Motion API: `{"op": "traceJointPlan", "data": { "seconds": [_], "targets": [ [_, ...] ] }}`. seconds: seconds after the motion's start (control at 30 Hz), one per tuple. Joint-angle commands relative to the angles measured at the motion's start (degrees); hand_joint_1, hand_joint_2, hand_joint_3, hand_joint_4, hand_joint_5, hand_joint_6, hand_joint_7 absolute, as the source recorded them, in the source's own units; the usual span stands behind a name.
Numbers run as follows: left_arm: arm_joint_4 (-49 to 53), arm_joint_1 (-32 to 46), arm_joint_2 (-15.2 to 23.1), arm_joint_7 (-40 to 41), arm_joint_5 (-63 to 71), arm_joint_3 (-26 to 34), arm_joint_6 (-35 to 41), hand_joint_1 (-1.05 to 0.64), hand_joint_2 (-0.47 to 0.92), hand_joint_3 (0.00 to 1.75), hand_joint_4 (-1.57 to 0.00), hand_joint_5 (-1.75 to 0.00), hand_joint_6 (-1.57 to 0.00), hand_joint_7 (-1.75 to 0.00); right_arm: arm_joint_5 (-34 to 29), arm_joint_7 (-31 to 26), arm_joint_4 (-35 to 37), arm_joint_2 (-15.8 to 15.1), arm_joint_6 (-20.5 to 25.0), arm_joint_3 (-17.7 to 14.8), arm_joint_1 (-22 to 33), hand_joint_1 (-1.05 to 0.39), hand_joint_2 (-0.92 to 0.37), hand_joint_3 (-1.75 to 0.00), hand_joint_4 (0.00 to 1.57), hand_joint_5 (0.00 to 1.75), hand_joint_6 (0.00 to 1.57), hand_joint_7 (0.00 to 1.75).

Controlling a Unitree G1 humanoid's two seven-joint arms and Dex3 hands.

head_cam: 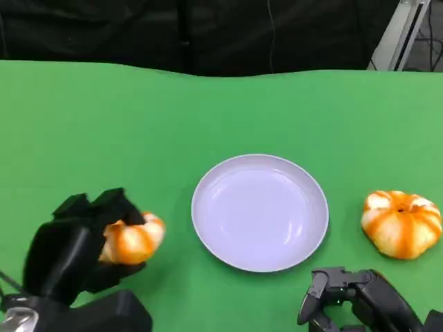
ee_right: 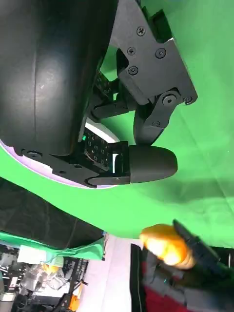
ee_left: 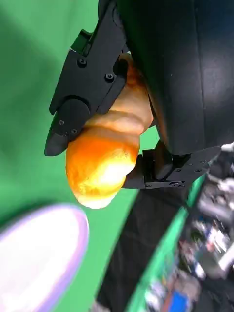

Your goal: Grasp the bread from the table and place it into the plate.

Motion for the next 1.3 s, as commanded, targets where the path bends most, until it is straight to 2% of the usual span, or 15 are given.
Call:
{"op": "traceJointPlan", "data": {
  "seconds": [0.03,0.17,0.3,0.67,0.8,1.3],
  "targets": [
    [-2.96,-0.46,-1.52,-1.07,0.92,-0.96,0.65,-0.08,0.84,0.00,-0.57,-1.75,-0.44,-1.75,0.26,-0.26,-0.19,-0.64,-0.41,-0.15,0.48,-0.11,-0.66,-0.90,0.84,1.45,0.88,1.14],
    [-4.23,-0.63,-2.64,-1.90,1.47,-1.25,1.45,-0.08,0.84,0.00,-0.57,-1.75,-0.44,-1.75,0.24,-0.33,-0.15,-0.58,-0.56,-0.04,0.45,-0.11,-0.65,-0.91,0.84,1.45,0.88,1.14],
    [-3.52,-3.61,-5.55,-2.38,2.19,-3.98,1.30,-0.08,0.84,0.00,-0.57,-1.75,-0.45,-1.75,0.25,-0.76,-0.16,-0.36,-0.28,0.00,0.56,-0.11,-0.65,-0.91,0.84,1.43,0.88,1.13],
    [-1.47,-7.55,-7.61,-3.67,2.89,-6.22,1.55,-0.04,0.82,0.00,-0.58,-1.75,-0.46,-1.75,-0.10,-1.50,-0.32,-0.19,-0.77,0.59,0.77,-0.11,-0.65,-0.90,0.84,1.45,0.88,1.13],
    [1.89,-12.35,-9.35,-5.65,1.27,-6.83,2.08,-0.07,0.83,0.00,-0.58,-1.75,-0.46,-1.75,-0.44,-2.03,-0.65,-0.07,-0.14,0.57,0.71,-0.11,-0.65,-0.90,0.85,1.42,0.90,1.11],
    [12.36,-20.72,-11.37,-7.84,-0.27,-9.58,-0.83,-0.07,0.82,0.00,-0.55,-1.75,-0.48,-1.68,-1.66,-3.56,-0.54,0.19,-1.12,1.14,0.86,-0.12,-0.62,-0.97,0.86,1.45,0.92,1.09]
  ]
}}
